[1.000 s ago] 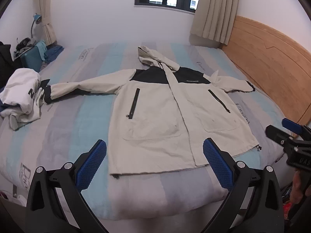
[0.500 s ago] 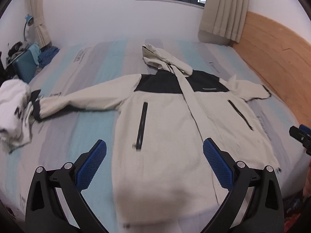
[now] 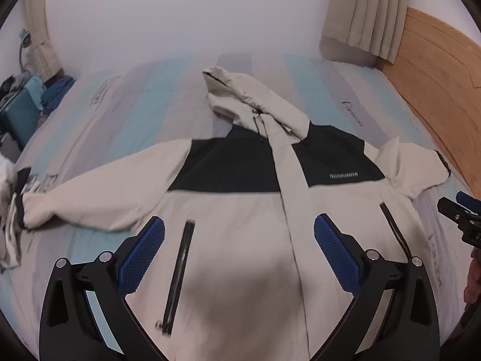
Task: Fold large clothes
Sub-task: 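Move the right tool to the black cuff of the sleeve by the headboard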
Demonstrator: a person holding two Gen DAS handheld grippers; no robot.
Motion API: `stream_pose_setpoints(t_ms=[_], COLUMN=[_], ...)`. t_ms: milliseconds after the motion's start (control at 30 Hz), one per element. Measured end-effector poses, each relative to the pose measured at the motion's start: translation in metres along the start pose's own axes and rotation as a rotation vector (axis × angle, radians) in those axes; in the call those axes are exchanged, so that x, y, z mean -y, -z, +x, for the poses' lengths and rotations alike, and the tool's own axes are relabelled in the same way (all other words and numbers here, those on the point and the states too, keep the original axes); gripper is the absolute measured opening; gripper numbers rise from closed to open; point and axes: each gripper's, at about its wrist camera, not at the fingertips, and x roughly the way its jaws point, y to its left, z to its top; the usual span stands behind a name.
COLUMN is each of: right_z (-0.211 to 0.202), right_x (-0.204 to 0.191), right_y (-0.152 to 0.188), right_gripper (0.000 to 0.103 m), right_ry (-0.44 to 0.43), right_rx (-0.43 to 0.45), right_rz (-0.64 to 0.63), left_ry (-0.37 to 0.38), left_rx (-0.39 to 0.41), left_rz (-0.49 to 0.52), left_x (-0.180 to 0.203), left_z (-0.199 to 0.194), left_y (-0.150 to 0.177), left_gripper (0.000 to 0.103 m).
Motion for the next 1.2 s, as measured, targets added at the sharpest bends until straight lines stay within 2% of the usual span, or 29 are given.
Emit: stream_pose_setpoints(t_ms=[267, 567, 767, 933, 1033, 1200], right_z=[0.052, 0.096, 0.121, 0.148, 0.157, 0.161], right_x=[0.031, 0.090, 0.134, 0.206, 0.251, 0.337], right_y=[-0.023, -0.029, -0.030, -0.030, -0.038, -0.060], right_gripper=[0.096, 0.096, 0.096, 0.096, 0.096, 0.096], right_ry=[0.086, 0.208, 0.288, 0.376, 0.431, 0.399], right_rx=[-0.038, -0.087, -0.113, -0.145, -0.147, -0.131], right_rz=[0.084, 0.168, 0.203, 0.235, 0.210, 0.276], left_ry=[0.038, 0.077, 0.082, 0.044, 0.032, 0.016], left_rx=[0.004, -0.030, -0.061, -0.118, -0.141, -0.145], left_rz=[0.064, 0.131, 0.061, -0.004, -0.043, -0.015], left_x=[0.018, 0.037, 0.045, 0.051, 0.053, 0.070], left_z=[0.058, 0.107, 0.137, 0.176, 0.197, 0.222], left_y=[-0.044, -0.067, -0.072, -0.068, -0.067, -0.072], left_gripper=[0.097, 0.097, 0.097, 0.097, 0.097, 0.097])
